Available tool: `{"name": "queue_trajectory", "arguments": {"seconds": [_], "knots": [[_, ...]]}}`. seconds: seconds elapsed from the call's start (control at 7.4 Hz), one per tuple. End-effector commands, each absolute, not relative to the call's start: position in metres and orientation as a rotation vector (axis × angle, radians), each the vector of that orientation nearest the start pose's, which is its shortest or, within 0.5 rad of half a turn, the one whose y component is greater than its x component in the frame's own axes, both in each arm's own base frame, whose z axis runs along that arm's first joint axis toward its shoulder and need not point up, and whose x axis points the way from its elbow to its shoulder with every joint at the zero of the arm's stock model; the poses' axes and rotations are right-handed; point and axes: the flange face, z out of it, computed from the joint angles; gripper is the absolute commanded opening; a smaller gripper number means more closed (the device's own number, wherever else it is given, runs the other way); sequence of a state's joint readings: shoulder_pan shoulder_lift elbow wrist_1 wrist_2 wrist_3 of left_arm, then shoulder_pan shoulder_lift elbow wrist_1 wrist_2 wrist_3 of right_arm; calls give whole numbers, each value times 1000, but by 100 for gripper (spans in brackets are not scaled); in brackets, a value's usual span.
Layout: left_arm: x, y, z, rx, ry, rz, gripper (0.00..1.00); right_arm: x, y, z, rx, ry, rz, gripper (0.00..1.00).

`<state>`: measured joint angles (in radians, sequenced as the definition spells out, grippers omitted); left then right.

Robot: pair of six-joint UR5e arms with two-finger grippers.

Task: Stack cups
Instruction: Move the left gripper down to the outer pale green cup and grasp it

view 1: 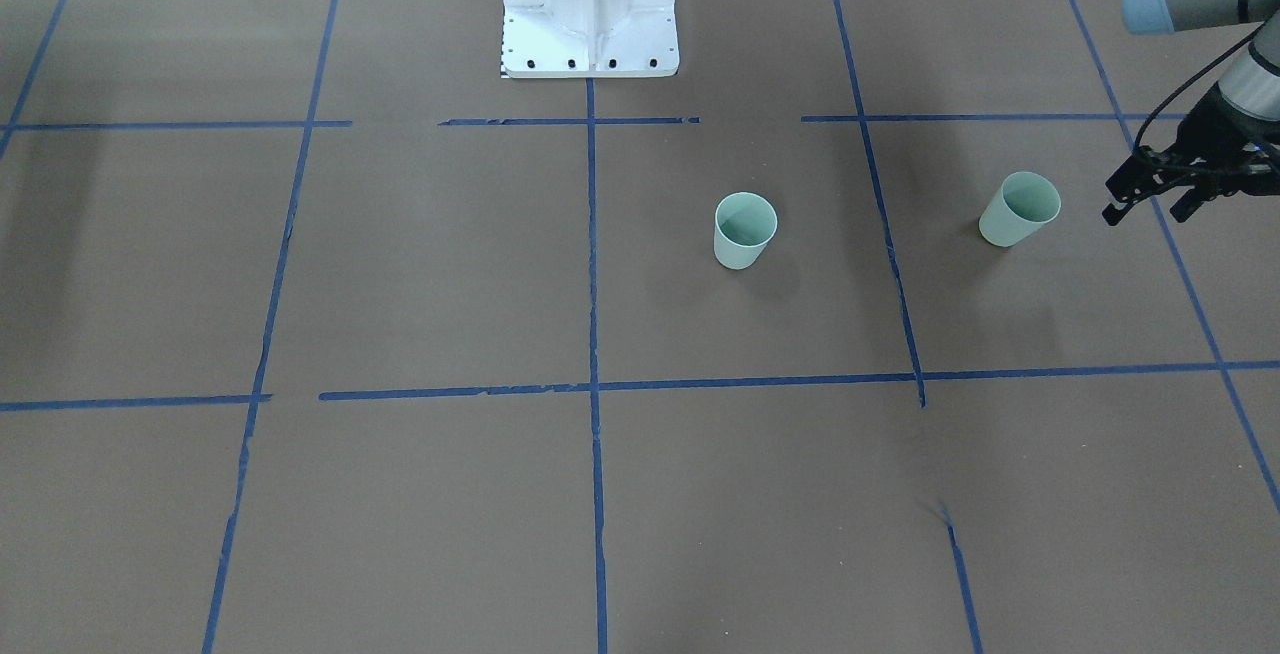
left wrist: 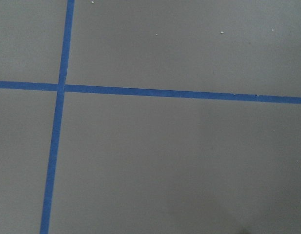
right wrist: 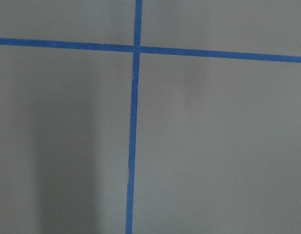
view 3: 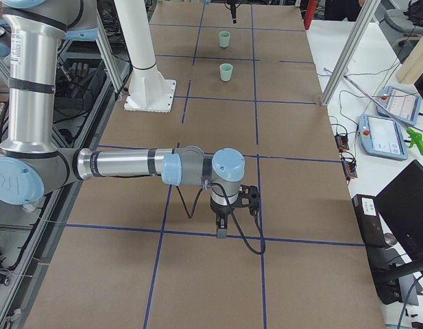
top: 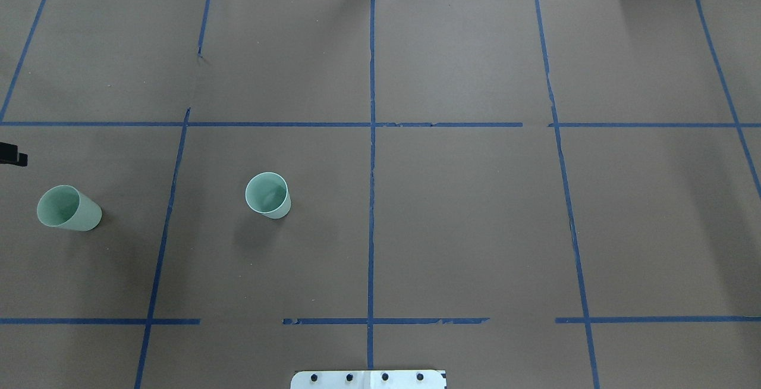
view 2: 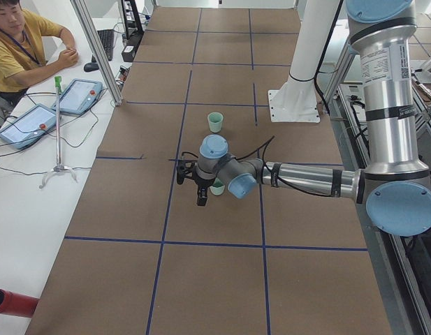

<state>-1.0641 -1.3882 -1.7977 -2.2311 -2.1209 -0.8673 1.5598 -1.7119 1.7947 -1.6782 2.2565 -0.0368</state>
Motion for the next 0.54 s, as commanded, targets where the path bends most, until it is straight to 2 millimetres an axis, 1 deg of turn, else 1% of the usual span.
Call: {"name": "queue_trajectory", "arguments": {"seconds": [0.0,0.14,0.27,0.41], "knots": [[190,-413,549,185,848,-118,100,65,-430,630,-15,-686,-39,100],[202,-406,551,169,845,-92,100,65,-430,630,-15,-686,-39,100],[209,-401,553,158,843,-73,100,65,-430,630,-15,-686,-39,100],[209,-395,559,148,835,-65,99,65,-430,630,-15,-686,-39,100]]}}
